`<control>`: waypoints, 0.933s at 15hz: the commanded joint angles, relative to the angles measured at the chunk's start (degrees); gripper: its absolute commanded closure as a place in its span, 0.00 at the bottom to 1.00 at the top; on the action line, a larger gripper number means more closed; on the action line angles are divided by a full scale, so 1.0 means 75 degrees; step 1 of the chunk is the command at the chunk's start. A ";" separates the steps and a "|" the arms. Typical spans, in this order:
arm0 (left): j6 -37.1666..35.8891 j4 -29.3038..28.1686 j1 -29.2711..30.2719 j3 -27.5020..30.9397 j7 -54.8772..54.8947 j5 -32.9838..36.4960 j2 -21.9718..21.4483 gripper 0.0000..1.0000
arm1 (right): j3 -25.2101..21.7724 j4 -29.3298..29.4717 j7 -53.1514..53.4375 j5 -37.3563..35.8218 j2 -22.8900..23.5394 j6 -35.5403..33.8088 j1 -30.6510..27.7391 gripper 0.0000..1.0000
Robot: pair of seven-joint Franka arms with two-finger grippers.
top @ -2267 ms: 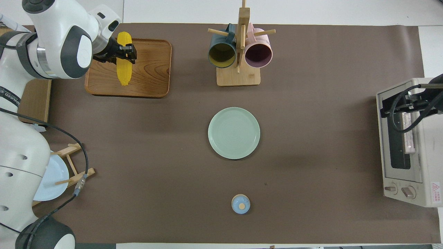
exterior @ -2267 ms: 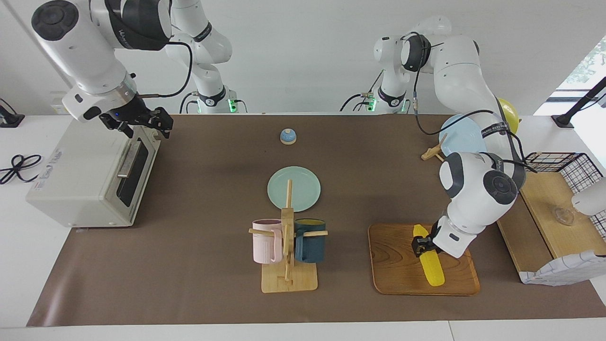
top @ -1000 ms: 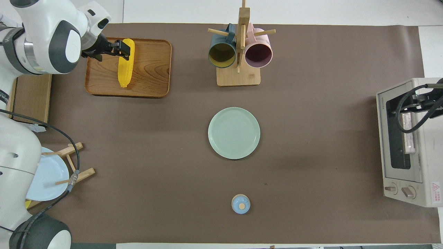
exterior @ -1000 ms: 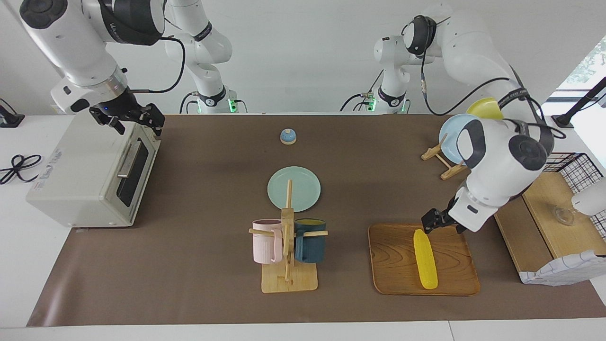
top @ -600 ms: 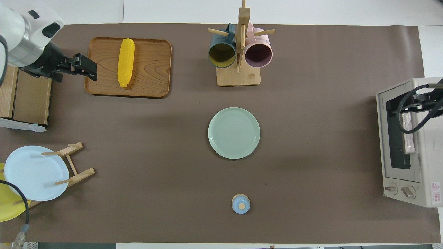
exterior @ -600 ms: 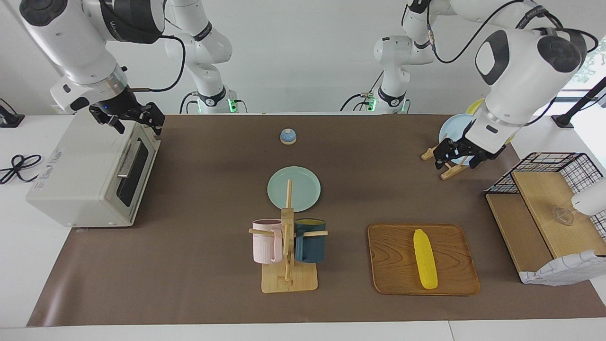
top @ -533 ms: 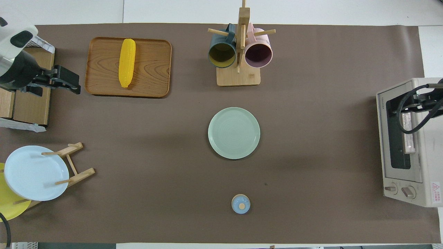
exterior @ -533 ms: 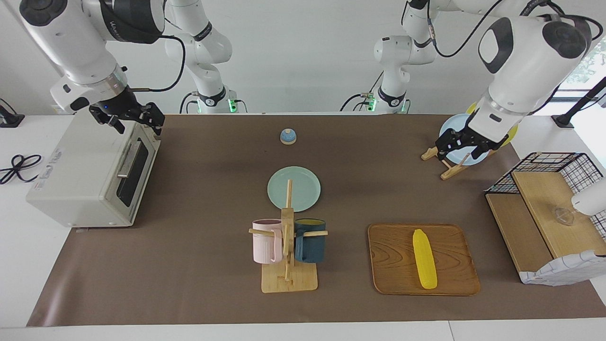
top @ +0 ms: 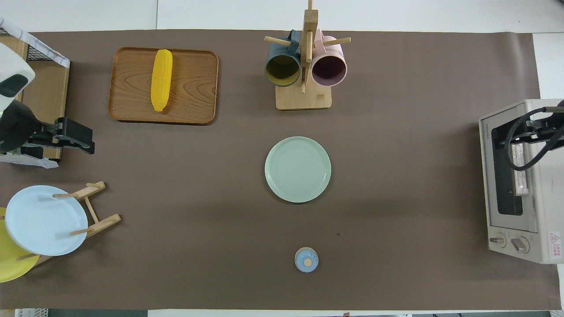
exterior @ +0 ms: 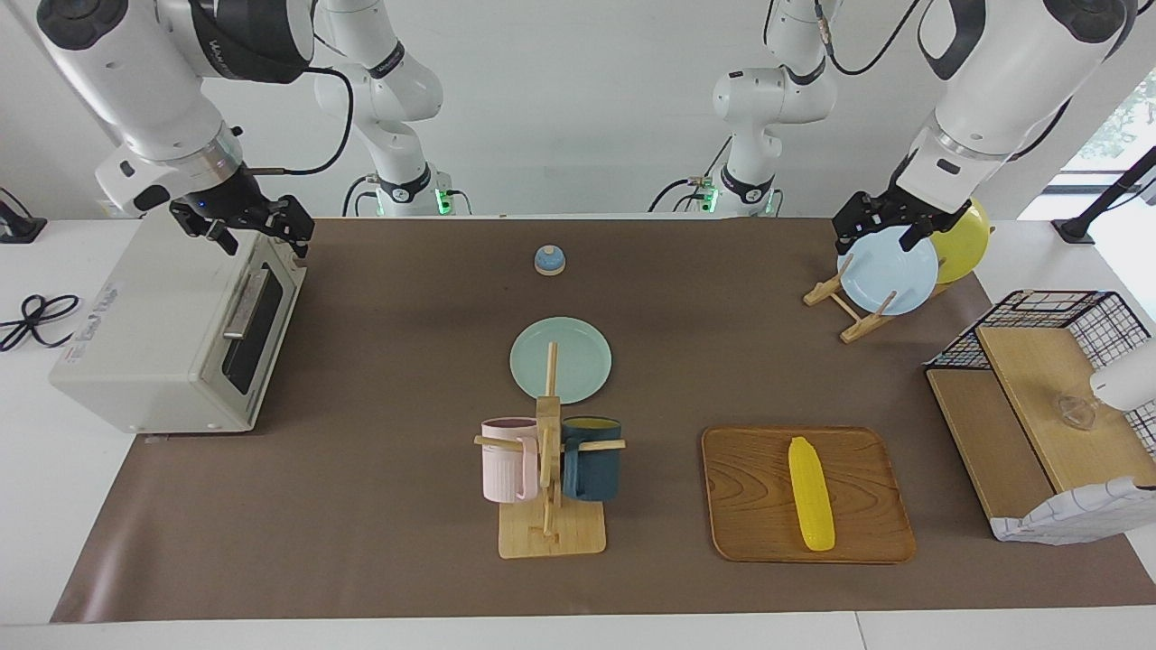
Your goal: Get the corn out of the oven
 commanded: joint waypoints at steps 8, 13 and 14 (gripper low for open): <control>-0.0226 0.0422 0.0055 -0.0208 -0.0116 -0.0019 0.0098 0.00 | 0.0042 -0.0115 0.0038 0.0012 -0.0144 0.0139 -0.0060 0.00; -0.0133 0.0410 0.0044 -0.0174 -0.0105 -0.0031 0.0121 0.00 | 0.0031 -0.0115 0.0026 0.0012 -0.0133 0.0151 -0.0071 0.00; -0.0109 0.0421 0.0044 -0.0185 -0.0105 -0.0031 0.0133 0.00 | 0.0042 -0.0115 0.0038 0.0012 -0.0144 0.0151 -0.0060 0.00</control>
